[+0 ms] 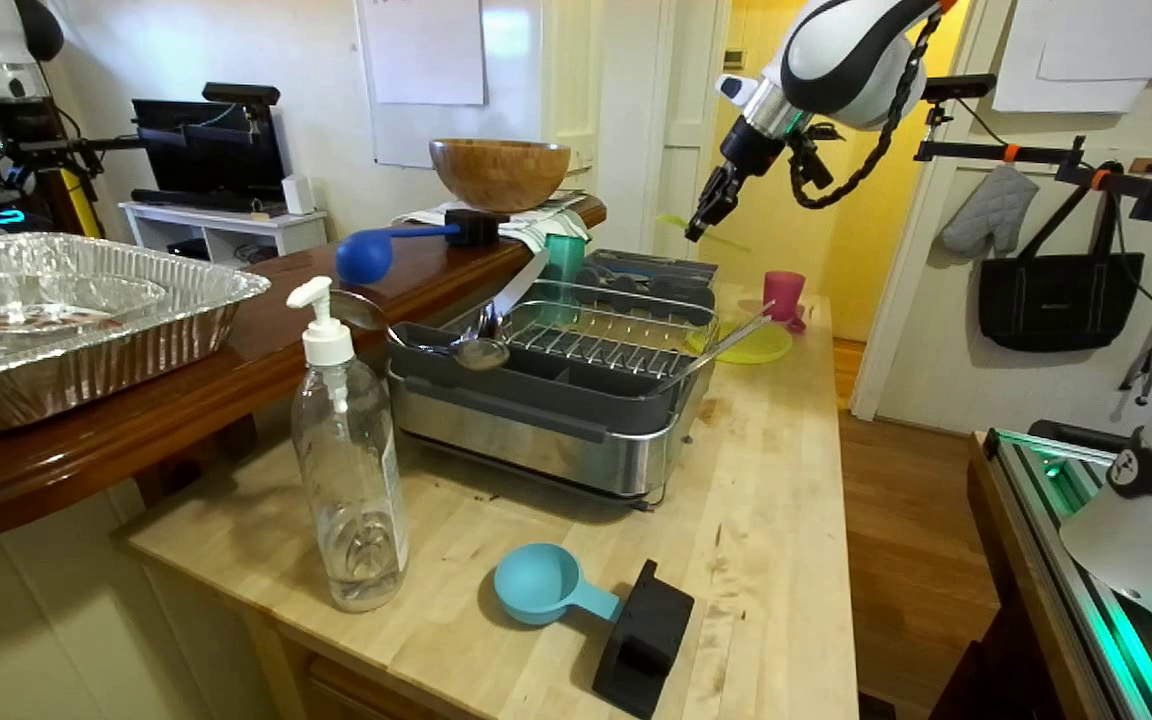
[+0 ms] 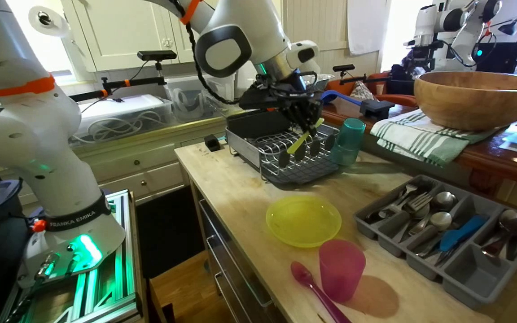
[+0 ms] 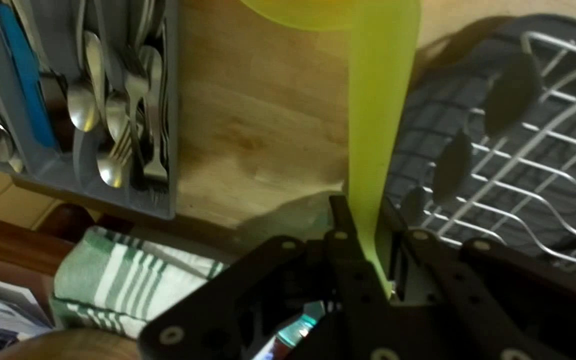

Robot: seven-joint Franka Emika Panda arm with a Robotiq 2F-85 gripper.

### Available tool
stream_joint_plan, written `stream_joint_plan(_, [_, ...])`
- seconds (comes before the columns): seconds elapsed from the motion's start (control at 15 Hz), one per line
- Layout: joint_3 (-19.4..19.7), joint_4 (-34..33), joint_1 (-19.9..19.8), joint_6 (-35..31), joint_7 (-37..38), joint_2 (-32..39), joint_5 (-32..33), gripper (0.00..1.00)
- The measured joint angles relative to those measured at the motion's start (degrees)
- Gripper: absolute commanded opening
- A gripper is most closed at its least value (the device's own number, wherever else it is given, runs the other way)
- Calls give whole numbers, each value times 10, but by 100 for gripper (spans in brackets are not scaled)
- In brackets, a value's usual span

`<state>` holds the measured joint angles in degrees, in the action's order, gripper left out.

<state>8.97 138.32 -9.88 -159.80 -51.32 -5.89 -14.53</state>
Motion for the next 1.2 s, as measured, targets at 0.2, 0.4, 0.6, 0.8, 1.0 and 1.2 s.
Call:
stream_joint_plan(0.2, [-17, -2, 30, 33, -5, -41, -45, 4])
stream_joint_plan(0.4, [-26, -9, 73, 53, -26, -59, -115, 4])
stream_joint_plan(0.6, [-33, -18, 118, 65, -49, -60, -183, 4])
stream_joint_plan(0.8, [-40, -23, 158, 73, -72, -59, -244, 4])
stream_joint_plan(1.0, [-47, -27, 191, 76, -94, -53, -286, 16])
stream_joint_plan(1.2, [-54, -30, 205, 76, -96, -42, -294, 16])
